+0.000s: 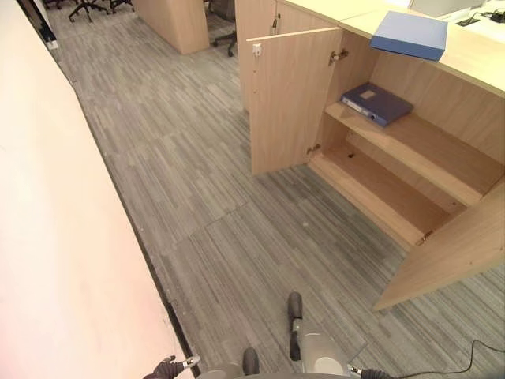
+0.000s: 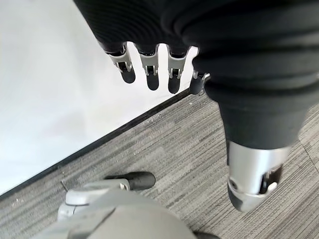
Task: Put the empty folder in the office cabinet
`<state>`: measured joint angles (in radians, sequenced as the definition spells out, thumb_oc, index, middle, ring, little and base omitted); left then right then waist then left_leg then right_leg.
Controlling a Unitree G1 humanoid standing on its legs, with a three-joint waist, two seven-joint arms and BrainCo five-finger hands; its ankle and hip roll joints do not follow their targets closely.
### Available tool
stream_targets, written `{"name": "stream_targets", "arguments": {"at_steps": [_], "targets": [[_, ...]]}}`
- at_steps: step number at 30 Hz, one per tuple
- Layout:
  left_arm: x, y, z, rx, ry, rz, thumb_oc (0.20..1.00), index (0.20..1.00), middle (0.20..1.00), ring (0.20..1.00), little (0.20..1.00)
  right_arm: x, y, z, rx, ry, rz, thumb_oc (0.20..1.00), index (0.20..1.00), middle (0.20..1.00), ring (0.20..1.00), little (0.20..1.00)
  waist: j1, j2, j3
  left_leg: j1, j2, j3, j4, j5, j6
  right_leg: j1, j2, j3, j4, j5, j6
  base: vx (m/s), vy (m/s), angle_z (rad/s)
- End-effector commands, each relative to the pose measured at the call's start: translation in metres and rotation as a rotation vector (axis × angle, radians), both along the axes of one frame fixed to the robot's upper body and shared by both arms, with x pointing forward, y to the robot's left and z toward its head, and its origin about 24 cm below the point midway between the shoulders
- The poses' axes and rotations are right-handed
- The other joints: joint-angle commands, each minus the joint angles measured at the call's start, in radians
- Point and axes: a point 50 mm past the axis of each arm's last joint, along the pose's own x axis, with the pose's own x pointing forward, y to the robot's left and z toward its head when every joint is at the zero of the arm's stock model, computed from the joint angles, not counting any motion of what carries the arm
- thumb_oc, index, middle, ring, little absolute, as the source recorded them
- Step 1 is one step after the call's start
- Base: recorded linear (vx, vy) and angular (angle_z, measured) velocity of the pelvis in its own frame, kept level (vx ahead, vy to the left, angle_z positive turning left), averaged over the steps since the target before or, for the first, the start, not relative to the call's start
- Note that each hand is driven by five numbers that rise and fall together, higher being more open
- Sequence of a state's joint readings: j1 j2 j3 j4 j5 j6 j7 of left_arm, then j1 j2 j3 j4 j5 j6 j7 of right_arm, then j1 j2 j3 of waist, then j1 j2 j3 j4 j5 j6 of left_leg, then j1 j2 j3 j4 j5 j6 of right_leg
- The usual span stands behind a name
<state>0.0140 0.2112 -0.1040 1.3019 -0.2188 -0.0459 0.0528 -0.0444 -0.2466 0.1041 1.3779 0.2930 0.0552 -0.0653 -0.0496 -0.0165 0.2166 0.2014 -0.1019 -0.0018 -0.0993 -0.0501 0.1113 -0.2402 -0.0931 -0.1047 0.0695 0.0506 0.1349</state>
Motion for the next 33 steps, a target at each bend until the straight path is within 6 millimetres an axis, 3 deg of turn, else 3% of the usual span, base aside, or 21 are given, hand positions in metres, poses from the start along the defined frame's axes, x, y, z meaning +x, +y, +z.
{"name": "stream_targets", "arguments": {"at_steps": [1,4,5,11,12,13,14,15,16,17,18,19,22,23,25,26,27,28,31,33], "targets": [[-0.002,0.004,0.0,0.016,0.009,-0.007,1.0,1.0,1.0,1.0,1.0,0.004,-0.008,0.003,-0.021,-0.004,0.027,1.0,1.0,1.0,1.0,1.0,-0.007,0.013,-0.034,0.035,-0.007,-0.008,0.012,-0.096,-0.056,0.026,0.022,0.001,-0.051,0.142,0.002,0.27,-0.156,0.14],[-0.001,0.003,0.0,0.01,0.012,-0.012,1.0,1.0,1.0,1.0,1.0,-0.004,-0.013,0.003,-0.026,0.009,0.012,1.0,1.0,1.0,1.0,1.0,-0.019,0.024,-0.047,0.06,0.03,-0.017,0.012,-0.115,-0.067,0.016,0.038,-0.008,0.006,0.094,-0.021,0.36,-0.227,0.22],[0.002,0.001,0.0,0.007,0.003,-0.029,1.0,1.0,1.0,1.0,1.0,-0.009,-0.015,0.003,-0.027,0.021,0.003,1.0,1.0,1.0,1.0,1.0,-0.028,0.033,-0.053,0.077,0.061,-0.019,0.012,-0.126,-0.082,0.028,0.054,-0.013,0.032,0.051,-0.04,0.27,-0.205,0.2],[0.025,-0.002,0.005,0.004,-0.077,-0.043,1.0,1.0,1.0,1.0,1.0,-0.014,-0.023,0.005,-0.049,0.035,-0.018,1.0,1.0,1.0,1.0,1.0,-0.043,0.036,-0.071,0.065,0.126,0.008,0.084,-0.099,-0.133,0.077,0.082,-0.028,0.034,-0.016,-0.074,0.24,-0.207,0.11],[0.029,-0.003,0.006,0.001,-0.092,-0.043,1.0,1.0,1.0,1.0,1.0,-0.015,-0.024,0.005,-0.054,0.037,-0.019,1.0,1.0,1.0,1.0,1.0,-0.045,0.029,-0.078,0.038,0.152,0.036,0.174,-0.057,-0.161,0.114,0.093,-0.032,0.013,-0.03,-0.088,0.25,-0.244,0.1],[0.029,-0.003,0.006,0.001,-0.092,-0.043,1.0,1.0,1.0,1.0,1.0,-0.015,-0.024,0.005,-0.054,0.037,-0.019,1.0,1.0,1.0,1.0,1.0,-0.045,0.029,-0.078,0.038,0.152,0.036,0.174,-0.057,-0.161,0.114,0.093,-0.032,0.013,-0.03,-0.088,0.29,-0.325,0.02],[0.032,-0.002,0.007,-0.011,-0.114,-0.001,1.0,1.0,1.0,1.0,1.0,-0.014,-0.024,0.005,-0.054,0.034,-0.018,1.0,1.0,1.0,1.0,1.0,-0.036,0.013,-0.071,-0.028,0.17,0.072,0.358,-0.002,-0.175,0.171,0.102,-0.035,-0.015,-0.05,-0.106,0.15,-0.178,0.01],[0.032,-0.002,0.007,-0.01,-0.114,-0.001,1.0,1.0,1.0,1.0,1.0,-0.014,-0.024,0.005,-0.054,0.034,-0.018,1.0,1.0,1.0,1.0,1.0,-0.037,0.011,-0.073,-0.031,0.168,0.071,0.357,0.0,-0.175,0.169,0.1,-0.035,-0.015,-0.049,-0.106,0.19,-0.275,0.08],[0.034,0.0,0.008,-0.005,-0.126,0.025,1.0,1.0,1.0,1.0,1.0,-0.013,-0.024,0.005,-0.057,0.031,-0.021,1.0,1.0,1.0,1.0,1.0,-0.031,-0.002,-0.062,-0.09,0.168,0.07,0.484,0.033,-0.172,0.194,0.098,-0.039,-0.027,-0.051,-0.115,0.04,-0.097,0.06],[0.034,0.0,0.008,-0.005,-0.126,0.025,1.0,1.0,1.0,1.0,1.0,-0.013,-0.024,0.005,-0.057,0.031,-0.021,1.0,1.0,1.0,1.0,1.0,-0.031,-0.002,-0.062,-0.09,0.168,0.07,0.484,0.033,-0.172,0.194,0.098,-0.039,-0.027,-0.051,-0.115,0.15,-0.26,0.0],[0.033,0.003,0.009,0.0,-0.137,0.105,1.0,1.0,1.0,1.0,1.0,-0.012,-0.024,0.005,-0.062,0.032,-0.027,1.0,1.0,1.0,1.0,1.0,-0.013,-0.021,-0.047,-0.156,0.186,0.097,0.613,0.078,-0.153,0.234,0.099,-0.042,-0.044,-0.069,-0.133,0.21,-0.241,0.06],[0.027,0.004,0.007,0.002,-0.128,0.162,1.0,1.0,1.0,1.0,1.0,-0.012,-0.026,0.006,-0.071,0.037,-0.03,1.0,1.0,1.0,1.0,1.0,0.005,-0.031,-0.035,-0.216,0.195,0.126,0.649,0.066,-0.133,0.265,0.092,-0.036,-0.049,-0.083,-0.142,0.27,-0.258,0.12],[0.022,0.005,0.006,0.002,-0.122,0.19,1.0,1.0,1.0,1.0,1.0,-0.012,-0.026,0.006,-0.073,0.038,-0.029,1.0,1.0,1.0,1.0,1.0,0.015,-0.034,-0.032,-0.244,0.198,0.131,0.636,0.054,-0.126,0.279,0.087,-0.03,-0.051,-0.088,-0.142,0.15,-0.031,-0.12],[0.014,0.007,0.005,0.015,-0.094,0.216,1.0,1.0,1.0,1.0,1.0,-0.013,-0.028,0.007,-0.08,0.051,-0.025,1.0,1.0,1.0,1.0,1.0,0.031,-0.039,-0.033,-0.281,0.2,0.126,0.483,0.035,-0.127,0.303,0.062,-0.025,-0.049,-0.111,-0.127,0.29,0.052,-0.28],[0.008,0.008,0.003,0.02,-0.071,0.21,1.0,1.0,1.0,1.0,1.0,-0.016,-0.031,0.007,-0.089,0.063,-0.018,1.0,1.0,1.0,1.0,1.0,0.037,-0.026,-0.038,-0.311,0.21,0.1,0.311,0.078,-0.151,0.325,0.052,-0.025,-0.041,-0.142,-0.122,0.26,0.078,-0.05],[0.008,0.008,0.003,0.02,-0.071,0.21,1.0,1.0,1.0,1.0,1.0,-0.016,-0.031,0.007,-0.089,0.063,-0.018,1.0,1.0,1.0,1.0,1.0,0.036,-0.026,-0.04,-0.312,0.208,0.099,0.307,0.081,-0.151,0.323,0.051,-0.026,-0.041,-0.142,-0.122,0.25,0.135,0.04],[0.007,0.007,0.003,0.019,-0.069,0.216,1.0,1.0,1.0,1.0,1.0,-0.016,-0.033,0.008,-0.096,0.06,-0.012,1.0,1.0,1.0,1.0,1.0,0.043,0.004,-0.04,-0.337,0.238,0.066,0.149,0.18,-0.181,0.346,0.055,-0.023,-0.025,-0.171,-0.119,0.29,0.165,-0.02],[0.005,0.007,0.003,0.02,-0.069,0.223,1.0,1.0,1.0,1.0,1.0,-0.017,-0.035,0.008,-0.104,0.062,-0.009,1.0,1.0,1.0,1.0,1.0,0.049,0.011,-0.035,-0.357,0.241,0.041,0.079,0.199,-0.19,0.37,0.049,-0.011,-0.017,-0.196,-0.114,0.37,0.209,-0.04],[0.002,0.003,0.001,0.015,-0.061,0.236,1.0,1.0,1.0,1.0,1.0,-0.023,-0.036,0.008,-0.109,0.082,-0.006,1.0,1.0,1.0,1.0,1.0,0.06,0.026,-0.041,-0.411,0.252,-0.047,0.012,0.216,-0.224,0.414,0.038,0.029,-0.018,-0.22,-0.103,0.32,0.182,-0.13],[0.0,0.001,0.001,0.011,-0.054,0.237,1.0,1.0,1.0,1.0,1.0,-0.027,-0.037,0.008,-0.109,0.095,-0.006,1.0,1.0,1.0,1.0,1.0,0.061,0.028,-0.045,-0.416,0.256,-0.057,0.012,0.223,-0.233,0.438,0.03,0.044,-0.021,-0.227,-0.094,0.33,0.199,-0.7]]}}
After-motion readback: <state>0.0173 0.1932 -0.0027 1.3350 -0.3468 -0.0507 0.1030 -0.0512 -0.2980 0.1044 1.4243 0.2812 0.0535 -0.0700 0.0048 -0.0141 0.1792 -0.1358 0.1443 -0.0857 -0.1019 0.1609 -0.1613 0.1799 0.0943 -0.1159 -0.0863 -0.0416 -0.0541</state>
